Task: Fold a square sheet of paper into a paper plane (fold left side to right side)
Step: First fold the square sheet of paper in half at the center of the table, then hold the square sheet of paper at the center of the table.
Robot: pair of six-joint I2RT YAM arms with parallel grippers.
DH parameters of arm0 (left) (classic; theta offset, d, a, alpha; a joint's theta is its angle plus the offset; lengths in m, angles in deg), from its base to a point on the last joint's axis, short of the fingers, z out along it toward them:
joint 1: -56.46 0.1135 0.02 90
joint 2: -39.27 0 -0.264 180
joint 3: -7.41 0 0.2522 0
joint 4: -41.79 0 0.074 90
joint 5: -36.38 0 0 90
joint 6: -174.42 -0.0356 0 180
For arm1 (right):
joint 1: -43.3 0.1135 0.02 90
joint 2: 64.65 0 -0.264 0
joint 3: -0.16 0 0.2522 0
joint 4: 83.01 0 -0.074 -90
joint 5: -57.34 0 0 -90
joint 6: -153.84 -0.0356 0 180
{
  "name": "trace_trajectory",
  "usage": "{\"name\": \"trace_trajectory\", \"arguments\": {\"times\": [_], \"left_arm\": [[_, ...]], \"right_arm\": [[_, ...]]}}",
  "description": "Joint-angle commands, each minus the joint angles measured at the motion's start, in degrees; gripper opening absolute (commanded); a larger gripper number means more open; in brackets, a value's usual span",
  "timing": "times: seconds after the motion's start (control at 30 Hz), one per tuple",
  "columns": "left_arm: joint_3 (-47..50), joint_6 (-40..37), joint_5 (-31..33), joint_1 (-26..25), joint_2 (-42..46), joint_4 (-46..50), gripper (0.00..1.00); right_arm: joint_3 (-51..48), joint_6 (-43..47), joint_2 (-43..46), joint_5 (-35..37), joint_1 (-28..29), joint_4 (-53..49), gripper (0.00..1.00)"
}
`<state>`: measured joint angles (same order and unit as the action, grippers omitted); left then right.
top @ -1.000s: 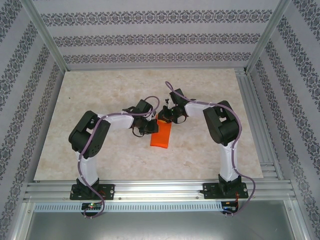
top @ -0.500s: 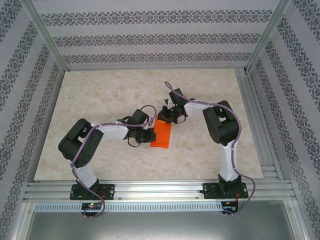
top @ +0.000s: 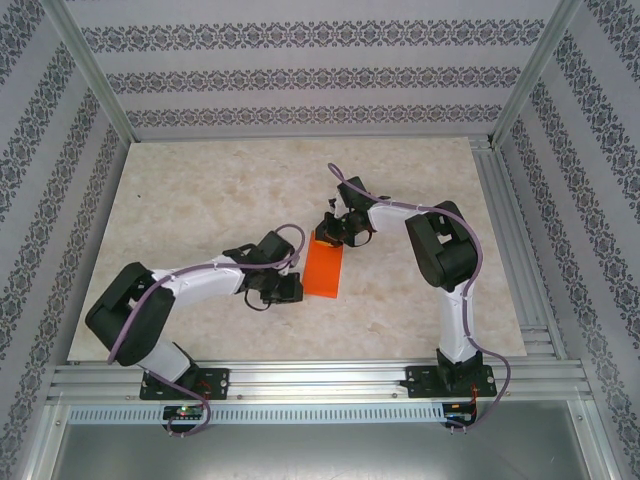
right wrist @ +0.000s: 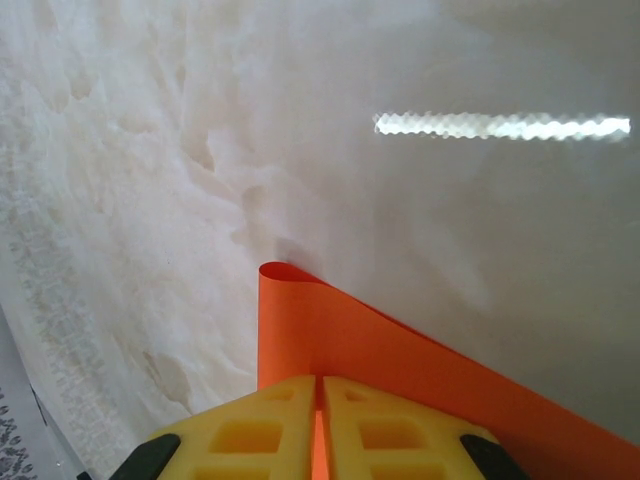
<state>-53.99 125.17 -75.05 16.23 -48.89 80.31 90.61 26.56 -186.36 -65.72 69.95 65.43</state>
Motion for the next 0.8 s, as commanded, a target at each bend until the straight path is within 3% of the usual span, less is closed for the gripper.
{"name": "trace_trajectory", "arguments": {"times": [0.0, 0.27, 0.77], "left_arm": [[-7.85, -2.64, 0.52, 0.62, 0.09, 4.90, 0.14], [-18.74, -5.12, -0.21, 2.60, -13.92, 3.02, 0.12], [-13.83, -1.58, 0.42, 3.13, -21.81, -4.14, 0.11]], "right_arm": [[0.26, 1.85, -2.61, 5.31, 0.06, -2.91, 0.12], [1.01, 2.30, -2.61, 5.23, 0.20, -3.76, 0.12], [1.98, 2.48, -1.05, 3.43, -0.21, -3.13, 0.15]]}}
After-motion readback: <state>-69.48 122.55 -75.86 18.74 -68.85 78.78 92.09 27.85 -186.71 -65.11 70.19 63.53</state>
